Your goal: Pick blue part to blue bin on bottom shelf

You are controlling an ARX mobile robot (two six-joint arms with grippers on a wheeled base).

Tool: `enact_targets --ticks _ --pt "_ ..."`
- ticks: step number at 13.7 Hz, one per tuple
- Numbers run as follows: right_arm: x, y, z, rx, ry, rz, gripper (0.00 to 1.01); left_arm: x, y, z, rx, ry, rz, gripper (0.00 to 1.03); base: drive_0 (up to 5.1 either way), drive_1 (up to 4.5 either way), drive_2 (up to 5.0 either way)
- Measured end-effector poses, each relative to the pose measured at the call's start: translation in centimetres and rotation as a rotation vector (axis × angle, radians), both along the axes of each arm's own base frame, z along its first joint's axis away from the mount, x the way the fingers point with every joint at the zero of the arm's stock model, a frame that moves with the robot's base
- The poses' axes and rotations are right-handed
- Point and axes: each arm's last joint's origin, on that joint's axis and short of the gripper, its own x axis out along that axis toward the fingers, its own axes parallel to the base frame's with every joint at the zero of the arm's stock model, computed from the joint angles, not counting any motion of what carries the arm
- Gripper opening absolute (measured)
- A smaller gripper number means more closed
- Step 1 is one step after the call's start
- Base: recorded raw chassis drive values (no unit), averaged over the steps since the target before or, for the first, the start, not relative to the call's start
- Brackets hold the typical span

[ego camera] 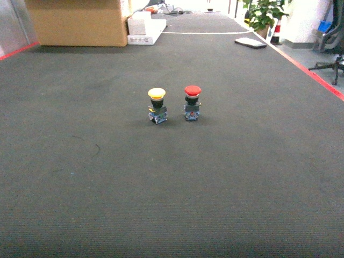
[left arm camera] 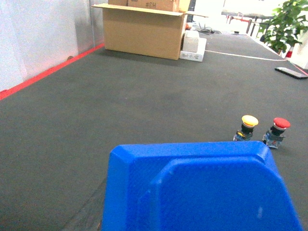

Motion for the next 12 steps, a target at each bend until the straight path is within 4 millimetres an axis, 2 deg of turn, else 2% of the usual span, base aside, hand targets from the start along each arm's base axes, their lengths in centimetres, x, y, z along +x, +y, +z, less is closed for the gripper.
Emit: enact_targets --ticks 6,10,12 --pt "0.00 0.00 0.00 0.000 0.000 0.000 0.98 0.00 0.00 0.00 0.000 0.000 0.001 0.44 0.0 0.00 0.0" --pt "0.00 0.00 0.01 0.000 -0.001 0.000 0.98 0.01 0.00 -0.03 0.001 0.001 0.001 0.44 0.1 -3.44 3.6" --pt "0.00 0.00 0.02 0.000 -0.002 0.000 0.98 -0.01 0.01 -0.05 0.001 0.002 0.001 0.44 0.0 0.00 0.0"
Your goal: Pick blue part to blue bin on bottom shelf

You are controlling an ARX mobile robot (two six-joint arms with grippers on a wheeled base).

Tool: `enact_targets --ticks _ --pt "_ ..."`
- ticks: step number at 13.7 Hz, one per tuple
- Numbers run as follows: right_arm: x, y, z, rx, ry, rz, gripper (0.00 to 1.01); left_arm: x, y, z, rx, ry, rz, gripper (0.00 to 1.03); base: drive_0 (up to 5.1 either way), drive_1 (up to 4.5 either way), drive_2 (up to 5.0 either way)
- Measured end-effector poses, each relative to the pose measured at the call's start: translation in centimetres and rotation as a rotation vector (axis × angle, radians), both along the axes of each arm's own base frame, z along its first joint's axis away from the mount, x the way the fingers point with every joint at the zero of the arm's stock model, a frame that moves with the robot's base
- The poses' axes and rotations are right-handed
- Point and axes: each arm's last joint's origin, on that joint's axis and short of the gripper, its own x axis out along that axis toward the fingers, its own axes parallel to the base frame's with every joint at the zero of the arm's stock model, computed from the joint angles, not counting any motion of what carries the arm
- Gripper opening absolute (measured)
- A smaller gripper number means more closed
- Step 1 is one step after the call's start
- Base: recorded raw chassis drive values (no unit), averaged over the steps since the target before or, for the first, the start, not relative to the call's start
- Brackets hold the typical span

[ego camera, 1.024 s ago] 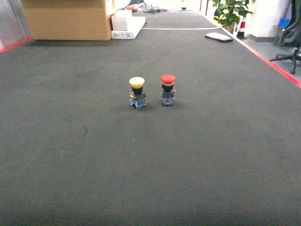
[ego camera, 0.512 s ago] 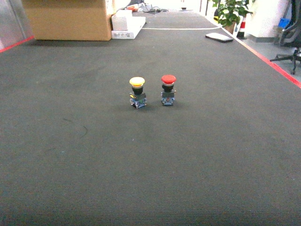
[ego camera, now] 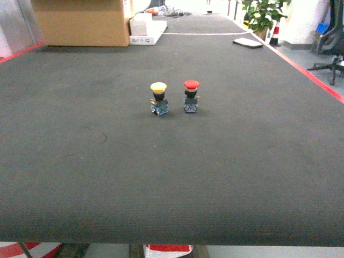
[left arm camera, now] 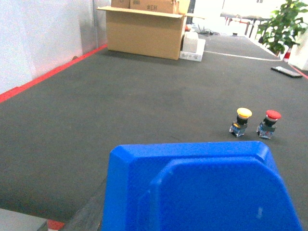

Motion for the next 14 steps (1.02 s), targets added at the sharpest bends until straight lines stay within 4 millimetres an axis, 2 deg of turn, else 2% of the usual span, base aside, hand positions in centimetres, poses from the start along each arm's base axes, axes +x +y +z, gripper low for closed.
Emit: enact_targets --ticks 8,14 --pt "0.00 0.00 -0.03 0.000 0.003 0.000 0.98 -0.01 0.03 0.03 -0.002 -0.003 0.003 0.44 -0.1 -0.08 -0.1" --pt "0.00 0.00 -0.03 0.000 0.003 0.000 0.98 -0.02 0.04 0.04 -0.002 -0.004 0.006 0.44 -1.7 -1.74 -1.7"
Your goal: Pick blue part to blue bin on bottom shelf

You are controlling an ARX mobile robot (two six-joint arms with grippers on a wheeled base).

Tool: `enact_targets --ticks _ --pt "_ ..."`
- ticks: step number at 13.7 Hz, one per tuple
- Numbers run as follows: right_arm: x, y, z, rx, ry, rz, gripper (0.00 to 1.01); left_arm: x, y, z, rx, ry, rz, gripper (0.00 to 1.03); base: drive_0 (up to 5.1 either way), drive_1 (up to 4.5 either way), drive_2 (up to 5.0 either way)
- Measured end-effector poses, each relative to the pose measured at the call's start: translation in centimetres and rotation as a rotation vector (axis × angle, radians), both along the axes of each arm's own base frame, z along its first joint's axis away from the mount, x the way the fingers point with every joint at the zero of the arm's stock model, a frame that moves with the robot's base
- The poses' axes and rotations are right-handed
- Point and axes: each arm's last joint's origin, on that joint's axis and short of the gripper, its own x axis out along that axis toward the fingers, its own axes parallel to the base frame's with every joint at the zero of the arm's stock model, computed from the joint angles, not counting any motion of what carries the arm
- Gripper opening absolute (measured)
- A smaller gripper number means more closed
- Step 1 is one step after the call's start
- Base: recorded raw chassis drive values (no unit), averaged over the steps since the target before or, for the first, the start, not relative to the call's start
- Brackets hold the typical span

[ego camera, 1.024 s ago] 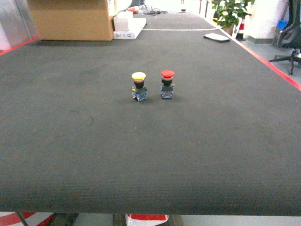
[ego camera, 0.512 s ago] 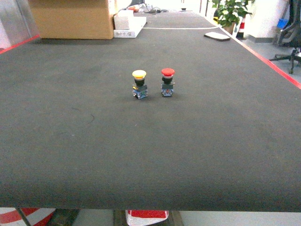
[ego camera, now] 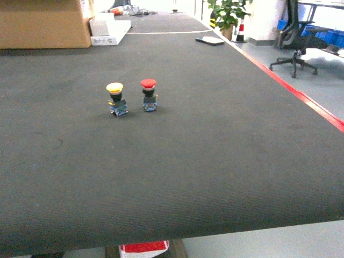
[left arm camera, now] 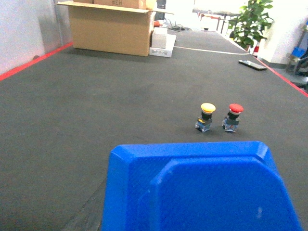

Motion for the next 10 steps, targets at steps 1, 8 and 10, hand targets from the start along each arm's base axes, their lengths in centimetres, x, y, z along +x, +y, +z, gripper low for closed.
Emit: enact_targets --ticks 1,8,10 --pt "0.00 0.00 0.00 0.000 0.000 0.000 0.98 0.00 0.00 0.00 0.000 0.000 0.000 0.44 -1.6 -1.63 -1.6" --pt "0.00 0.00 0.00 0.000 0.000 0.000 0.98 0.00 0.00 0.00 0.000 0.000 0.000 0.44 -1.6 -1.56 -1.6" --pt "0.00 0.00 0.00 0.000 0.000 0.000 0.98 0.00 0.00 0.00 0.000 0.000 0.000 0.44 -1.6 -1.57 -1.6"
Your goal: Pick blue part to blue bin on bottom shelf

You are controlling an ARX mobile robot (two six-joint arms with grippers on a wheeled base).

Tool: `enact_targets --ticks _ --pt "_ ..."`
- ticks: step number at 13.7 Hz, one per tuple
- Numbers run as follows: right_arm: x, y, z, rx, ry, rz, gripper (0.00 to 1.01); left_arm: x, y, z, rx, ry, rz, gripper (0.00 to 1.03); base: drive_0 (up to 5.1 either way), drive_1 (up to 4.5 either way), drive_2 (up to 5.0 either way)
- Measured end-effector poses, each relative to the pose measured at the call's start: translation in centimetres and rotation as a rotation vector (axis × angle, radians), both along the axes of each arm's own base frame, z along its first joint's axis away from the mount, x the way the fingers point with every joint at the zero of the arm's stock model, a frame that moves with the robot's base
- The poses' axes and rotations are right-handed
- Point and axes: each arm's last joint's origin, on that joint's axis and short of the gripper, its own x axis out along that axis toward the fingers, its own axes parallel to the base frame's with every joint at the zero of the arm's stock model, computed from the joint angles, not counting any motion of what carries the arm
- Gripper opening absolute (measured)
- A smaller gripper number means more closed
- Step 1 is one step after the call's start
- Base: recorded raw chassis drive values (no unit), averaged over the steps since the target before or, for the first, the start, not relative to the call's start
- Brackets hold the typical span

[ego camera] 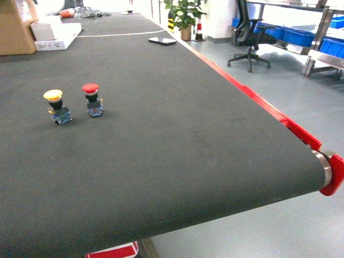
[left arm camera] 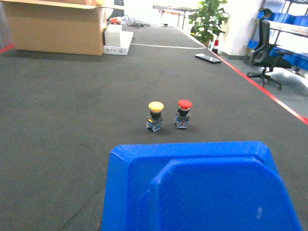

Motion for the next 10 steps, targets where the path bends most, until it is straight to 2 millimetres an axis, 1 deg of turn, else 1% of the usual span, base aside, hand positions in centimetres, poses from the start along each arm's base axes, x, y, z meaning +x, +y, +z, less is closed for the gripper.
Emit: enact_targets --ticks 10 --pt "0.00 0.00 0.00 0.000 0.000 0.000 0.98 0.00 0.00 0.00 0.000 0.000 0.000 0.44 -1.6 -1.58 -1.6"
